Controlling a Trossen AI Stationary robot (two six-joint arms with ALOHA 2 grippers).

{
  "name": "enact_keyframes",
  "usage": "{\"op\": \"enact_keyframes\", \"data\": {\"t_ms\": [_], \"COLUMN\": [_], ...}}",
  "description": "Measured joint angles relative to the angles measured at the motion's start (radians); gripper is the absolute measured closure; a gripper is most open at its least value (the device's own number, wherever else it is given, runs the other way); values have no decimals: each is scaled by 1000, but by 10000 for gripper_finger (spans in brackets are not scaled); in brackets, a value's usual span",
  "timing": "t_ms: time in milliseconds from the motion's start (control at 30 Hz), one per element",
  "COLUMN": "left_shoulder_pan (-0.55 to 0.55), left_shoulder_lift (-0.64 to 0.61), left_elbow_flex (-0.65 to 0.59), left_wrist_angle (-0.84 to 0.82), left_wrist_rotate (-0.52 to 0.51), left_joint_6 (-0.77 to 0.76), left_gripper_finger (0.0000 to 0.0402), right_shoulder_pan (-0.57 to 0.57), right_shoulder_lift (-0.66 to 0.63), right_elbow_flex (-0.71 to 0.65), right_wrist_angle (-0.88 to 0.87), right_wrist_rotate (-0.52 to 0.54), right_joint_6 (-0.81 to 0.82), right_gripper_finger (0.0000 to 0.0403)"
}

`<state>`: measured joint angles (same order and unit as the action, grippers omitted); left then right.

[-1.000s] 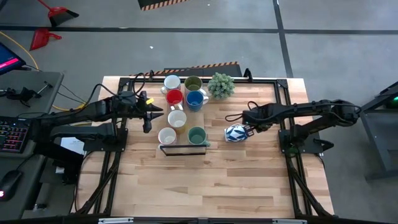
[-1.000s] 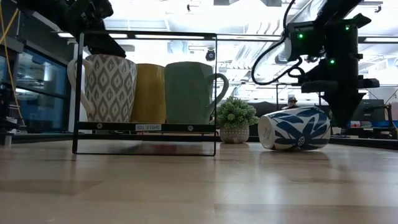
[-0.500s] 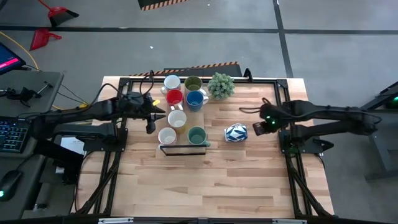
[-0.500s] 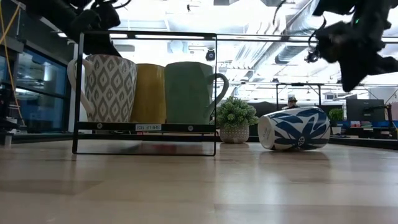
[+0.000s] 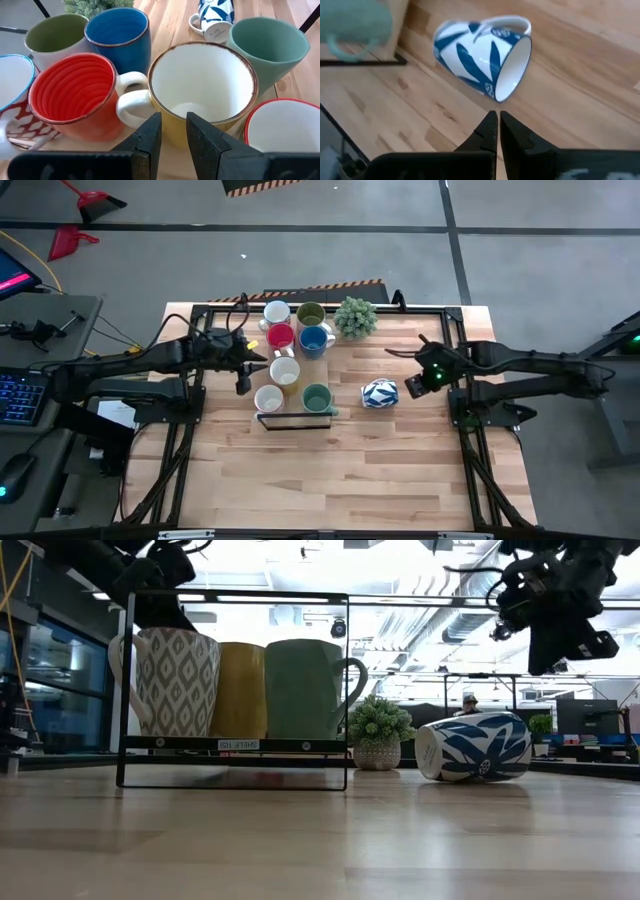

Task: Place coffee mugs
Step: Put the blue patterned mug on the shelf

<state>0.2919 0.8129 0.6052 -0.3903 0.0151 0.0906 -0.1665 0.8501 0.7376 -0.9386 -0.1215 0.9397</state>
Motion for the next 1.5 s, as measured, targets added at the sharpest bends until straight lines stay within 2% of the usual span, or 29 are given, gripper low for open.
{"op": "enact_keyframes", "data": {"t_ms": [233,400,733,933,1200,1333,1500], "left_shoulder_pan": [0,0,0,0,0,0,0], "left_shoulder_lift": [-34,-68,-107,-107,-107,-107,-107], "left_elbow_flex": [0,0,0,0,0,0,0], "left_wrist_angle": [-1,0,-9,-9,-10,-10,-9], "left_wrist_rotate": [0,0,0,0,0,0,0], "left_joint_6": [11,19,17,18,18,18,18], "left_gripper_finger": [323,323,323,323,323,323,323], "right_shoulder_pan": [-16,-59,-147,-162,-237,-267,-272], "right_shoulder_lift": [121,172,177,212,302,308,306], "right_elbow_flex": [0,3,166,164,165,165,166], "right_wrist_angle": [-14,-16,-68,-110,-103,-104,-119], "right_wrist_rotate": [-97,-122,-118,-92,-44,-47,-57], "right_joint_6": [-104,-172,-349,-338,-342,-376,-327], "right_gripper_finger": [402,402,402,402,402,402,402]}}
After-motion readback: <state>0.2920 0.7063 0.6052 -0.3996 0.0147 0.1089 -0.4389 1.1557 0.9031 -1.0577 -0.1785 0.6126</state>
